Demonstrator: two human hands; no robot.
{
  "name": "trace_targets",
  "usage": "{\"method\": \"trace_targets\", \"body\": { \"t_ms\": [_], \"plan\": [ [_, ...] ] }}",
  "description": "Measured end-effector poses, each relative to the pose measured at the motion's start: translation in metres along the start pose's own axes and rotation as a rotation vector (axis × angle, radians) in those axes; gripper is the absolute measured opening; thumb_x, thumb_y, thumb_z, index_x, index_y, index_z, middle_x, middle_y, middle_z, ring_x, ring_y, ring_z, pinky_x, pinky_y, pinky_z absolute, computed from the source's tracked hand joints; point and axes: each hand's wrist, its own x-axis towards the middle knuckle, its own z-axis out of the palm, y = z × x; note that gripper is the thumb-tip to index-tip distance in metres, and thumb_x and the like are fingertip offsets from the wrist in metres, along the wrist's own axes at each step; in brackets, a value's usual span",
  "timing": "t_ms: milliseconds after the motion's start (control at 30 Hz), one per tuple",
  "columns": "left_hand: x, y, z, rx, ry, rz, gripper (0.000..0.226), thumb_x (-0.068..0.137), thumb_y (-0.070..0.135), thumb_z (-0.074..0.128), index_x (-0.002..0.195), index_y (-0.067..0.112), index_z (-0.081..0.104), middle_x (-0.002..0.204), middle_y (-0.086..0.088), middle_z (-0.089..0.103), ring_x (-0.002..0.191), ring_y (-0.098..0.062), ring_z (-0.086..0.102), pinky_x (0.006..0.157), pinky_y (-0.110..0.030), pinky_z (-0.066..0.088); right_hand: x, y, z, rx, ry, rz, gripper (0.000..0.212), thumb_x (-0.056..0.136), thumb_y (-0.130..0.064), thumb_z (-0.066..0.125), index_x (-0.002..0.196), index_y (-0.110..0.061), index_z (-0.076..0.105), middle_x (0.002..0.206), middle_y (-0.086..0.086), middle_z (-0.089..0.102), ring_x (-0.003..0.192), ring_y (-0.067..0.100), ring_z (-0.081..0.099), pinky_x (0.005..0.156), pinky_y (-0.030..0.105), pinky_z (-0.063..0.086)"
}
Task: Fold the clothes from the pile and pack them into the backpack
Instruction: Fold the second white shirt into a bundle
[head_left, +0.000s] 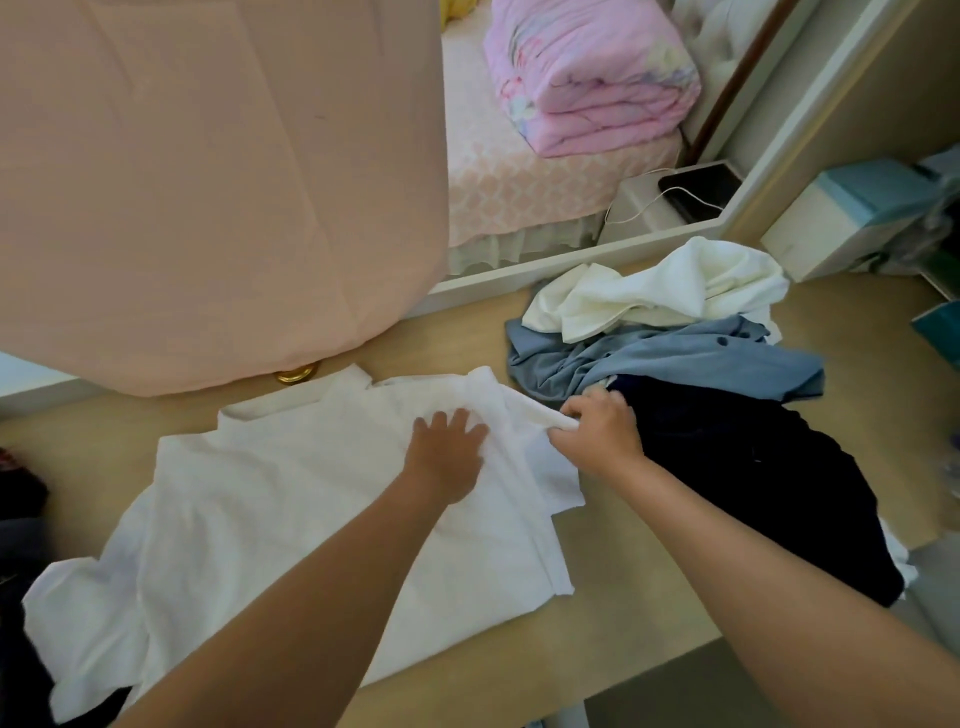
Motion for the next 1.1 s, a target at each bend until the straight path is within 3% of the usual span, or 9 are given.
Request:
{"method": "trace_targets", "body": {
  "t_ms": [133,267,400,533,667,800,933,1033,1100],
  "plan": [
    [0.015,0.02,-0.04,-0.409,0.409,0.176,0.062,0.094,0.019,0.058,0.149,0.026,0.031,0.151,0.004,0.035,0.112,-0.016,0.055,0.08,-0.028,0.046,-0.009,-0.016,-0.011,0.521,-0.042,0.092,0.012,0.088,-0.029,0.065,0.082,-0.022,0.056,0.081,-0.003,0.063,0.075,0.018,0.059,0.06,0.029,0.044],
    [0.023,0.025,-0.066,-0.633,0.313,0.283,0.048,0.09,0.009,0.055,0.131,0.034,0.052,0.122,0.007,0.062,0.1,-0.016,0.061,0.076,-0.035,0.053,-0.019,-0.033,-0.017,0.713,0.034,0.07,0.023,0.087,-0.041,0.071,0.101,-0.028,0.059,0.089,-0.011,0.067,0.081,0.008,0.064,0.069,0.029,0.053],
    [0.021,0.003,-0.071,-0.715,0.335,0.227,0.03,0.081,-0.006,0.048,0.083,0.015,0.069,0.082,-0.001,0.064,0.078,-0.019,0.059,0.07,-0.029,0.045,-0.031,-0.024,-0.005,0.384,-0.244,0.189,0.048,0.068,-0.048,0.08,0.105,-0.032,0.055,0.098,-0.014,0.062,0.089,0.012,0.061,0.073,0.032,0.052],
    [0.001,-0.024,-0.06,-0.847,0.409,0.196,0.036,0.076,-0.013,0.051,0.072,0.02,0.065,0.084,-0.004,0.067,0.084,-0.021,0.061,0.078,-0.03,0.047,-0.049,-0.02,0.004,0.175,-0.308,0.171,0.015,0.07,-0.023,0.064,0.077,-0.015,0.054,0.078,0.002,0.059,0.069,0.019,0.054,0.055,0.03,0.039],
    [-0.016,-0.056,-0.034,-0.513,0.208,0.188,0.034,0.086,-0.004,0.051,0.086,0.024,0.07,0.109,0.002,0.065,0.105,-0.018,0.056,0.093,-0.026,0.042,-0.068,-0.038,0.002,0.306,-0.406,-0.1,0.023,0.076,-0.013,0.062,0.076,-0.032,0.049,0.078,-0.012,0.052,0.076,0.015,0.053,0.066,0.029,0.047],
    [-0.032,-0.065,-0.014,-0.217,0.168,0.044,0.036,0.091,0.004,0.053,0.083,0.036,0.068,0.117,0.006,0.06,0.107,-0.016,0.051,0.099,-0.031,0.041,-0.076,-0.057,0.012,0.355,-0.769,-0.061,0.022,0.08,-0.044,0.066,0.099,-0.033,0.069,0.096,-0.012,0.065,0.08,0.01,0.063,0.071,0.025,0.055],
    [-0.038,-0.041,-0.004,-0.236,0.266,0.193,0.055,0.09,-0.002,0.047,0.137,0.026,0.053,0.149,-0.002,0.043,0.134,-0.023,0.038,0.104,-0.035,0.036,-0.072,-0.064,0.029,0.102,-0.345,-0.202,0.021,0.092,-0.035,0.057,0.111,-0.032,0.065,0.1,-0.013,0.059,0.095,0.013,0.06,0.081,0.029,0.051],
    [-0.032,-0.033,0.013,-0.124,-0.033,0.151,0.062,0.102,0.021,0.041,0.156,0.032,0.012,0.165,0.0,0.0,0.151,-0.022,0.005,0.114,-0.043,0.026,-0.072,-0.058,0.045,-0.09,-0.394,-0.311,0.027,0.094,-0.03,0.055,0.121,-0.031,0.059,0.117,-0.004,0.05,0.108,0.02,0.051,0.084,0.035,0.047],
    [-0.027,-0.034,0.016,-0.124,-0.103,0.106,0.062,0.104,0.029,0.038,0.156,0.033,0.006,0.164,0.002,-0.009,0.151,-0.021,0.0,0.117,-0.045,0.022,-0.069,-0.052,0.047,-0.069,-0.419,-0.254,0.024,0.094,-0.029,0.055,0.118,-0.031,0.059,0.117,-0.004,0.05,0.108,0.021,0.052,0.085,0.036,0.048]
  ]
}}
